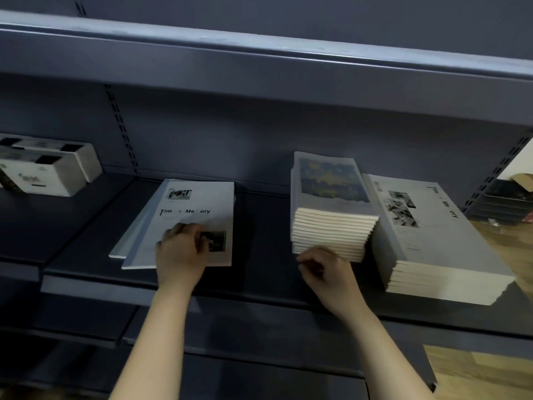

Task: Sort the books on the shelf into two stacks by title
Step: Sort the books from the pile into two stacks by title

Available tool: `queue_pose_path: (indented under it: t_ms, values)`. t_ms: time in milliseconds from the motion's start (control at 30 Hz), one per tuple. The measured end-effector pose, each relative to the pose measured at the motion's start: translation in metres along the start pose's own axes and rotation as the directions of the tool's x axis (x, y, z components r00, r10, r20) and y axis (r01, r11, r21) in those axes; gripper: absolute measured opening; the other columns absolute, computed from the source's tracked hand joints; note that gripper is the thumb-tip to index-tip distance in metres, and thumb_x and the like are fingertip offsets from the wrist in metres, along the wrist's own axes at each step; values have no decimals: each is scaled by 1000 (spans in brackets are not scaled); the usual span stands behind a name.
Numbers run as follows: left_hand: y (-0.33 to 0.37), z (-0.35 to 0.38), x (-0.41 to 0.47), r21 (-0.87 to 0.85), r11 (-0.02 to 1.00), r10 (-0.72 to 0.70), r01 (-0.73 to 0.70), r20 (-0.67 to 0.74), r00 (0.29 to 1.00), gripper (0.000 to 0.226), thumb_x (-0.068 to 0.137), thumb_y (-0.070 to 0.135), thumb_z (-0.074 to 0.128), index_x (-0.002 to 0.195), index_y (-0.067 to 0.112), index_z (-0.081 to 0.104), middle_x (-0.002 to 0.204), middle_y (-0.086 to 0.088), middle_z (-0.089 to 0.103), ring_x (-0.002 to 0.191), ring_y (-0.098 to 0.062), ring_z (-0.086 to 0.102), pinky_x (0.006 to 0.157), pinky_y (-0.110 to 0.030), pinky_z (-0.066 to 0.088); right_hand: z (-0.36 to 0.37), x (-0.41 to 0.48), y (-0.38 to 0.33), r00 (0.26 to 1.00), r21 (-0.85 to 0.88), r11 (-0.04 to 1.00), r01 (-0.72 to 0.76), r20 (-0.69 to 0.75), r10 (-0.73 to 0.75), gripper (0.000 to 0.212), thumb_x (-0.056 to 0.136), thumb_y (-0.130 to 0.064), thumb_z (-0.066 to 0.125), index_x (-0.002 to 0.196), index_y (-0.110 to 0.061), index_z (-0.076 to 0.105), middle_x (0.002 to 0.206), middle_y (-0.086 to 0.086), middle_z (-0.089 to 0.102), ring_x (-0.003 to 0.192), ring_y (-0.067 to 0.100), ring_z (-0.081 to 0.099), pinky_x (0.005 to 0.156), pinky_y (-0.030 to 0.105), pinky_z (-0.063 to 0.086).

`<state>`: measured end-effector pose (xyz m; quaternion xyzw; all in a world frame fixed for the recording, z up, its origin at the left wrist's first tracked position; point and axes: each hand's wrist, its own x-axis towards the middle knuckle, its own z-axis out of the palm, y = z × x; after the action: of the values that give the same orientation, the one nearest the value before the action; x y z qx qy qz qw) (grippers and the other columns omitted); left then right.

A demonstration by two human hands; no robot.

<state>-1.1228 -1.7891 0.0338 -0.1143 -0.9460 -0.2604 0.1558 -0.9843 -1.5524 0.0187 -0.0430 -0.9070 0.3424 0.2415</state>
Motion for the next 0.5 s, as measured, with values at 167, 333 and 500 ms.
queue_pose_path:
  t_ms: [167,333,500]
  values:
    - [-25,-10,4,143,979,-144,142,7,989,30,88,33,57,109,12,65,114,-14,58,109,-36,48,91,-48,37,15,2,-3,1000,-117,993,-9,26,13,14,81,-11,69,90,-22,72,92,-11,61,90,5,56,79,10,40]
    - [-32,-22,8,179,928,-343,326,71,937,70,80,61,57,128,9,53,133,-17,42,122,-41,37,96,-55,33,22,4,-3,1000,-176,984,-24,12,27,15,79,-10,71,88,-22,72,89,-12,58,91,8,54,78,5,34]
    - [-33,-33,15,138,901,-426,410,108,898,87,67,65,69,127,5,50,126,-24,48,118,-42,45,88,-47,43,24,2,-1,1000,-191,981,-18,4,19,14,78,-9,72,87,-20,73,89,-10,59,91,10,54,79,8,35]
